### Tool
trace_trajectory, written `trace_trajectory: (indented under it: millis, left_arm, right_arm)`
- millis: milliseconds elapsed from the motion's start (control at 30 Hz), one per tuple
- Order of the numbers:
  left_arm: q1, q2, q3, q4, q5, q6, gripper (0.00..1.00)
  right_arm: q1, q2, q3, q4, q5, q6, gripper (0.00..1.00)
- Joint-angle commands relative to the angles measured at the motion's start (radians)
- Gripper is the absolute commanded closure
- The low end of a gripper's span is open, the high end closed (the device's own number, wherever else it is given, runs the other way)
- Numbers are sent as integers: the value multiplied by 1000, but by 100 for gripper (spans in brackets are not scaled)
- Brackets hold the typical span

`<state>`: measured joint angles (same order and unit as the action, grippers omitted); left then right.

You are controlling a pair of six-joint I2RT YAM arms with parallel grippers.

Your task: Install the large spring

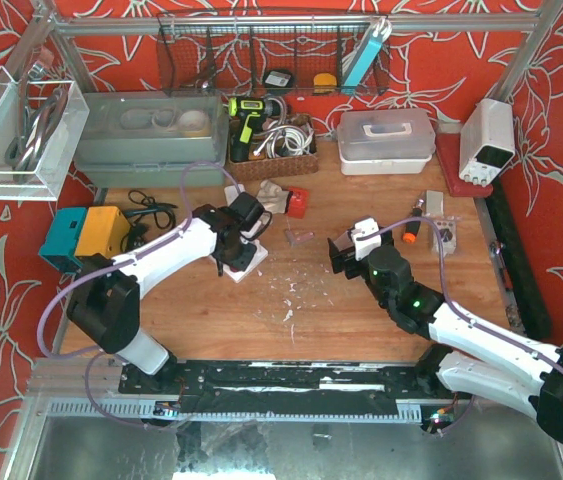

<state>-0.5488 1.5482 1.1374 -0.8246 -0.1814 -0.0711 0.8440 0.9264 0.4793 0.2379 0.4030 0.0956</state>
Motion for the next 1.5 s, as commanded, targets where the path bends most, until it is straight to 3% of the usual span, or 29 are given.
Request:
trace_trajectory:
  millis: [0, 100, 333, 467, 533, 567, 600, 767, 900, 1033, 1233, 1467]
  left_arm:
    - [3, 1, -10, 21, -2, -7, 65]
    - [3, -12, -7, 28, 13, -7, 49]
    - [3, -128, -25, 145, 5, -24, 31]
    - [3, -261, -101, 333, 92, -99, 23]
    - [3, -342, -180, 508, 181, -142, 18]
    - [3, -381, -228, 591, 225, -166, 13]
    - [3, -420, -282, 682, 269, -195, 2]
    - [2, -524, -472, 987, 359, -283, 0]
    - [1, -540, -558, 1107, 376, -278, 0]
    - [-12, -545, -672, 1259, 445, -288, 0]
    - [-46, -551, -733, 1301, 412, -225, 0]
    - [-60, -614, -786, 1351, 369, -218, 0]
  right_arm:
    - [-7, -14, 5, -17, 7, 20, 1]
    - [-8, -11, 12, -30, 3, 27, 1]
    - [-22, 10, 70, -135, -3, 95, 1]
    - [-41, 38, 129, -257, 3, 214, 1]
    - [-52, 57, 174, -360, -1, 297, 1]
    - [-56, 68, 196, -415, 3, 342, 1]
    - [-60, 80, 216, -476, 4, 377, 2]
    - [-129, 132, 284, -682, -46, 516, 5]
    - [-185, 196, 375, -882, -36, 772, 20]
    - [-205, 332, 532, -1084, -5, 922, 29]
    - [-227, 467, 590, -1109, -44, 1033, 43]
    - [-246, 598, 623, -1083, -103, 1109, 51]
